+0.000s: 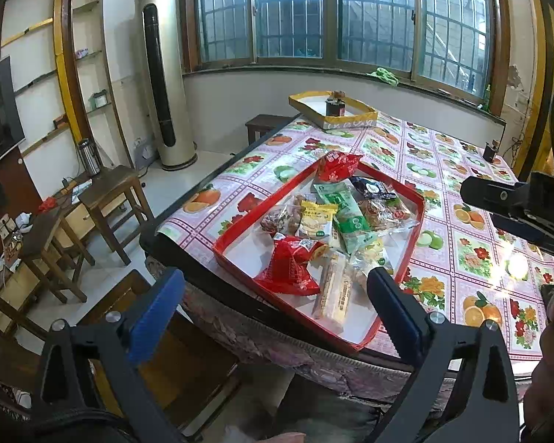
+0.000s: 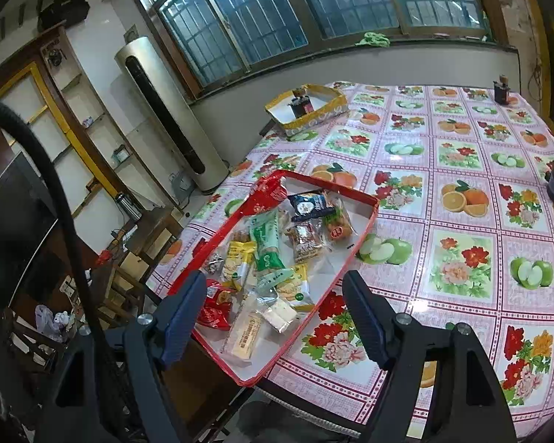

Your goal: Organize snacks

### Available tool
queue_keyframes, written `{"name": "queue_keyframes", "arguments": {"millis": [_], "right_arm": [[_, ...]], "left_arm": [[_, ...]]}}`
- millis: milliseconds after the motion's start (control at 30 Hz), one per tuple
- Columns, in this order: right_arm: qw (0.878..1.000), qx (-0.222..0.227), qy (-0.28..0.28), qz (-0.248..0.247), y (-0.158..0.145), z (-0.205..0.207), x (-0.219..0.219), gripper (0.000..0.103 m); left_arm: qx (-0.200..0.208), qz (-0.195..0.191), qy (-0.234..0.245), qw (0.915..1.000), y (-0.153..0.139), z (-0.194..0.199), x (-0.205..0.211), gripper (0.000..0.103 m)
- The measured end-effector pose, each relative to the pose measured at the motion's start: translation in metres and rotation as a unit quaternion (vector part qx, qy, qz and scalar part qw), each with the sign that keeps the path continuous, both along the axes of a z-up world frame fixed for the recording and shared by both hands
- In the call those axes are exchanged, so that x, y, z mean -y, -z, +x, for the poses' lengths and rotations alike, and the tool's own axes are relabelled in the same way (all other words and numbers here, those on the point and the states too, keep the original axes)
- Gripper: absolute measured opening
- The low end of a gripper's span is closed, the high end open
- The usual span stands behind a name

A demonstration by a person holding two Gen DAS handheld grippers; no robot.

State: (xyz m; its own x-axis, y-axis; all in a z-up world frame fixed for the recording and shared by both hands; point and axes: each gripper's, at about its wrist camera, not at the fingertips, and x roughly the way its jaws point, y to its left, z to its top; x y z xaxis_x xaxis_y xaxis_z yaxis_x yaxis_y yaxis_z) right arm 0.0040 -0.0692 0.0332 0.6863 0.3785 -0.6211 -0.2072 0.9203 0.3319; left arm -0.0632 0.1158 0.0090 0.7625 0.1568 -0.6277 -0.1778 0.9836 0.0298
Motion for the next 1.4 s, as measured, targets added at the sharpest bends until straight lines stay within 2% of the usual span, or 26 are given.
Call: {"name": "queue_keyframes", "arguments": {"millis": [233,500,700,767,967,1233,1400], "right_arm": [[1.000,0.002,0.009,-0.021,0.005,0.003,0.001,0.076],[1.000,-0.011,0.009,-0.009,0.022,0.008,0.011,0.076],[0.999,0.025,0.019,-0.039,0.022,0.007,0.013,0.076],[0.999,0.025,0.014,-0.043,0.022,0.009,0.013,0.076],[0.999,0.027,-0.015,-0.023,0.029,0.014,0.008,0.076],[0.999,0.018,-0.024,-0.030,0.038,0.019,-0.004,0.076],[1.000,-0.004,-0.023,-0.018,0.048,0.029,-0.008,0.076]], "left_arm": [[-0.007,0.010,-0.016,0.9998,0.003,0.011,0.002,0.100],[-0.017,0.006,-0.012,0.9998,0.008,0.027,0.003,0.101],[-0.032,0.015,0.002,0.9994,0.012,0.043,0.013,0.101],[-0.037,0.024,0.005,0.9990,0.013,0.047,0.017,0.101],[-0.048,0.024,0.011,0.9985,0.019,0.059,0.021,0.101],[-0.036,0.013,-0.002,0.9993,0.021,0.062,0.012,0.101],[-0.042,0.017,-0.006,0.9989,0.023,0.066,0.009,0.102]]}}
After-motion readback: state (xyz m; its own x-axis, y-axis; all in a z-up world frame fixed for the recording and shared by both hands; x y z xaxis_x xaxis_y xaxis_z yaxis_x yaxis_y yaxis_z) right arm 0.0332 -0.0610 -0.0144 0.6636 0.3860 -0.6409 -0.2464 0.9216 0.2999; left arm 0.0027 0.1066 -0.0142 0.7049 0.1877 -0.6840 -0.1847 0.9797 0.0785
